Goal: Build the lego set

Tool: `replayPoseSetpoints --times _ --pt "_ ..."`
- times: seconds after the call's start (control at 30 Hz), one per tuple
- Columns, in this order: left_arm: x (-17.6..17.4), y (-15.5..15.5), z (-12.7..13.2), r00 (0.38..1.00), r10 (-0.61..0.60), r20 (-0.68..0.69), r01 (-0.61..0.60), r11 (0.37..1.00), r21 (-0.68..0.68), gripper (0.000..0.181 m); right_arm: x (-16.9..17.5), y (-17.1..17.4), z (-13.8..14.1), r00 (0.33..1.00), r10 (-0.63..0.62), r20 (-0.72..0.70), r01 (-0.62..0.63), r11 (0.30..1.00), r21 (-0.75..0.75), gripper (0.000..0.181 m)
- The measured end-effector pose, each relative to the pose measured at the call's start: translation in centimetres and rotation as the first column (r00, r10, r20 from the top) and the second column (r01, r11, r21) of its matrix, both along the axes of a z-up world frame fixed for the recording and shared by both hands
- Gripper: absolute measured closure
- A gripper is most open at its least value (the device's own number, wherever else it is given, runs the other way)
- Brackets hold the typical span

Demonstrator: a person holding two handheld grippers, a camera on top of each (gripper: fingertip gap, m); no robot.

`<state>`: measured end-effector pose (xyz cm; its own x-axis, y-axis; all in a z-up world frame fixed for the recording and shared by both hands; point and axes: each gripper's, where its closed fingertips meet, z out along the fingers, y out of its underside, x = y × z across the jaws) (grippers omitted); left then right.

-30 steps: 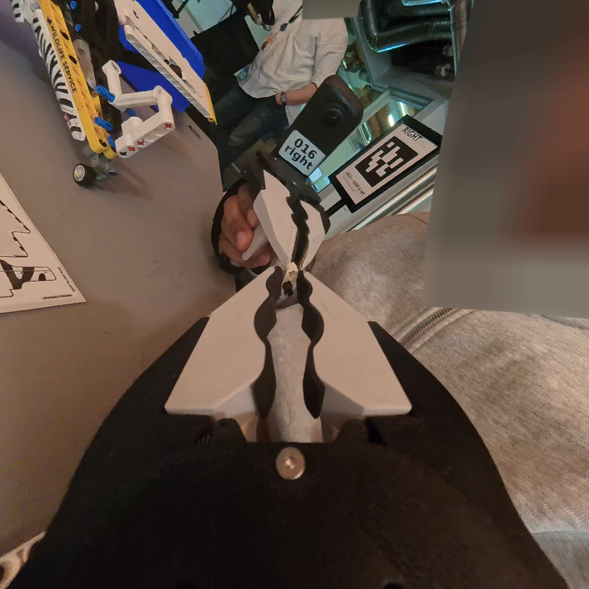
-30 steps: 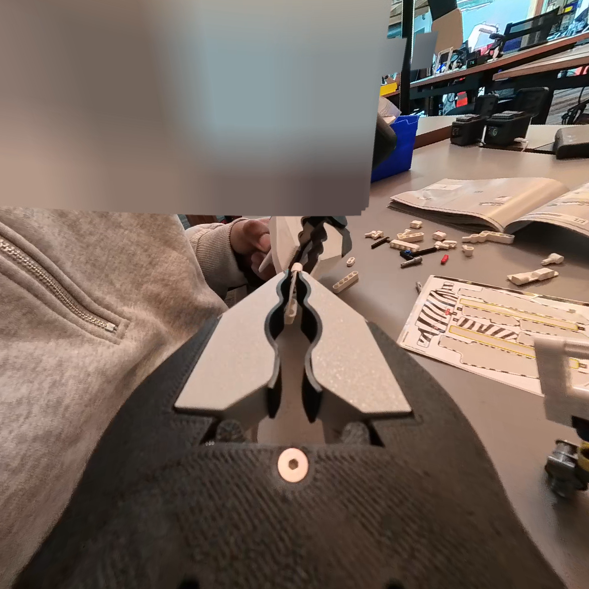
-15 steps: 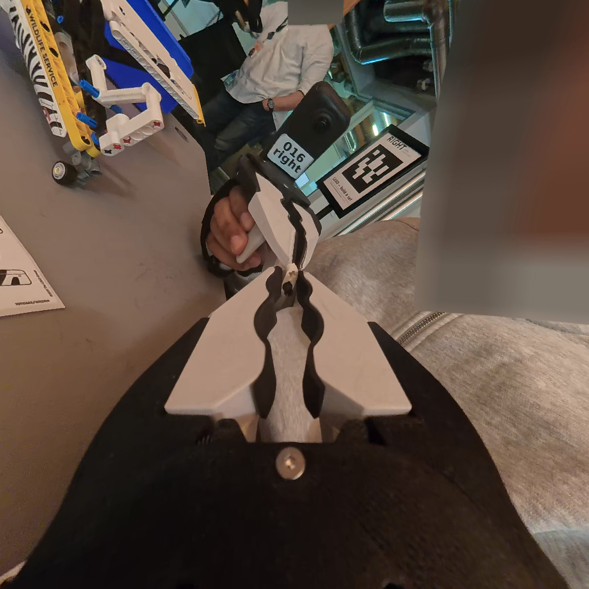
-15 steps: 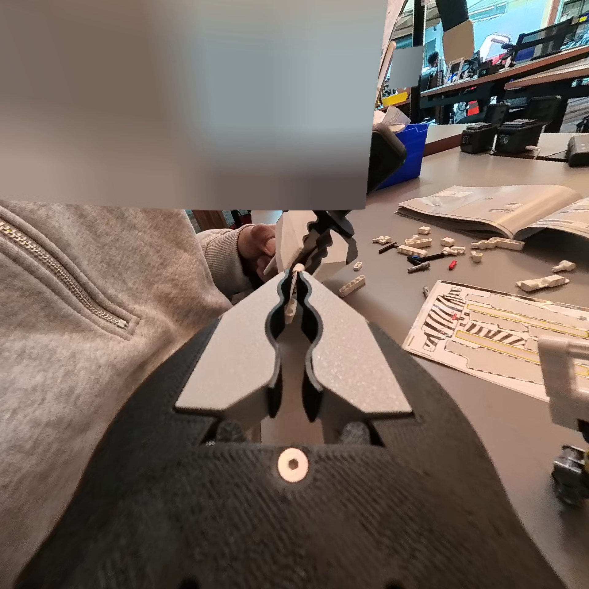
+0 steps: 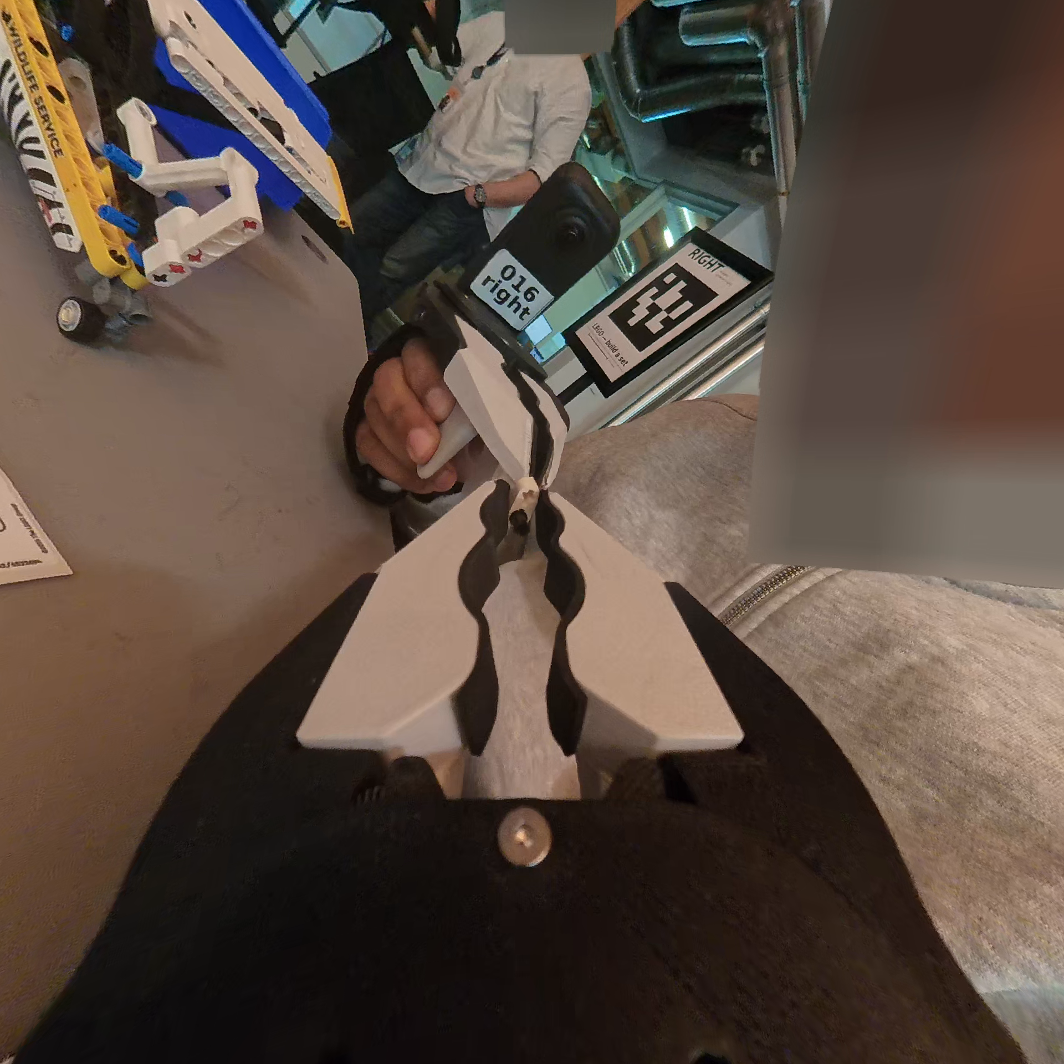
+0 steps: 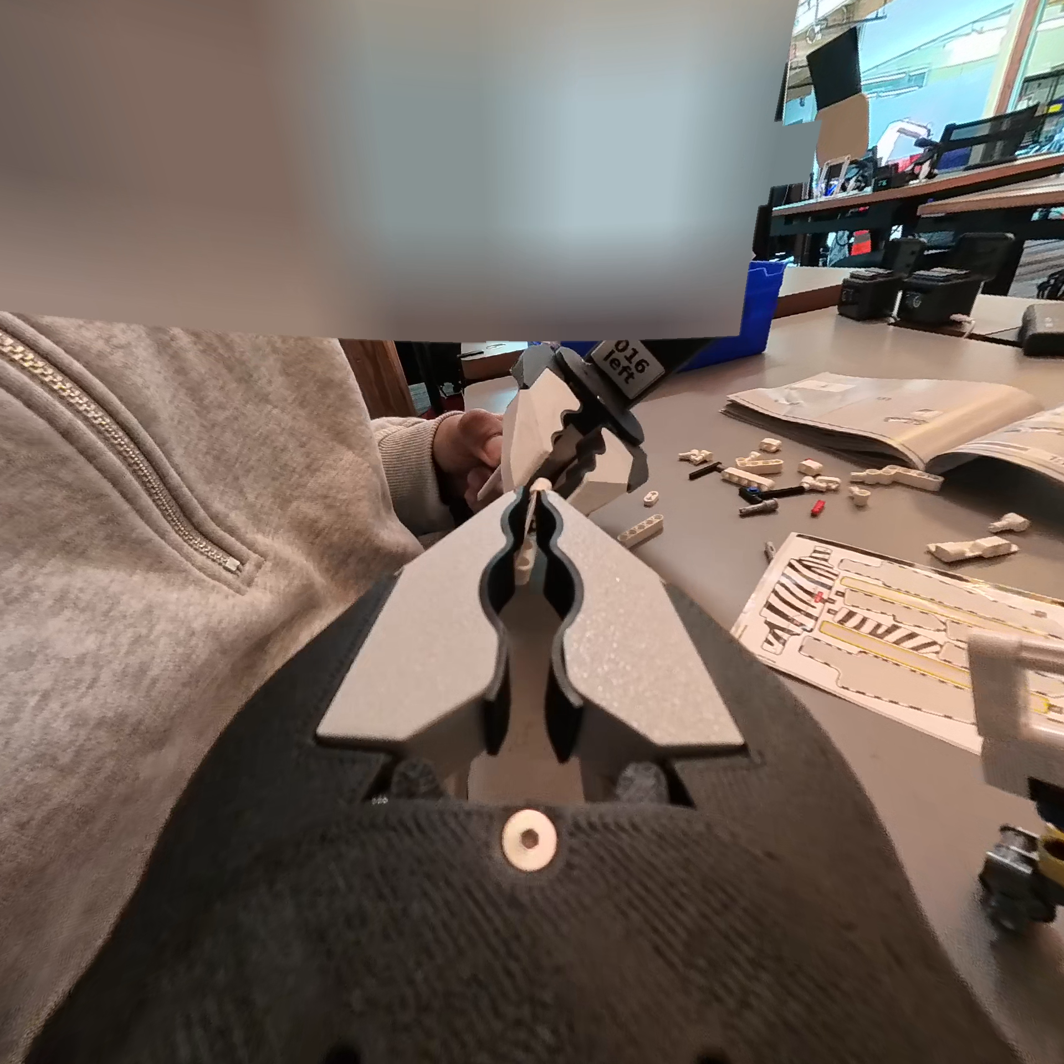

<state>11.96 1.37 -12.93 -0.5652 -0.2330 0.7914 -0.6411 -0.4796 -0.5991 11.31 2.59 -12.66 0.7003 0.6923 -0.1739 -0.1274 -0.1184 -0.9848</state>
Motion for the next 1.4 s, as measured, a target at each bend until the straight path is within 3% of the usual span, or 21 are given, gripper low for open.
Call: replayPoseSetpoints --times 0.53,0.87,1.4 --pt "0.2 -0.5 0.4 1.0 0.006 -0.01 -0.007 0.998 -0.055 0.173 0.2 -0.5 0.4 0.998 -0.02 0.053 0.015 0.996 0.093 0.18" --pt "1.2 0.7 0.6 0.975 0.186 0.12 -0.205 0.964 0.171 0.171 1.1 0.6 0.7 0.997 -0.082 -0.003 0.082 0.996 0.045 0.181" --pt "1.1 0.7 0.5 0.968 0.192 0.161 -0.227 0.945 0.235 0.175 1.2 0.5 0.4 0.994 -0.036 -0.103 0.03 0.998 -0.054 0.176"
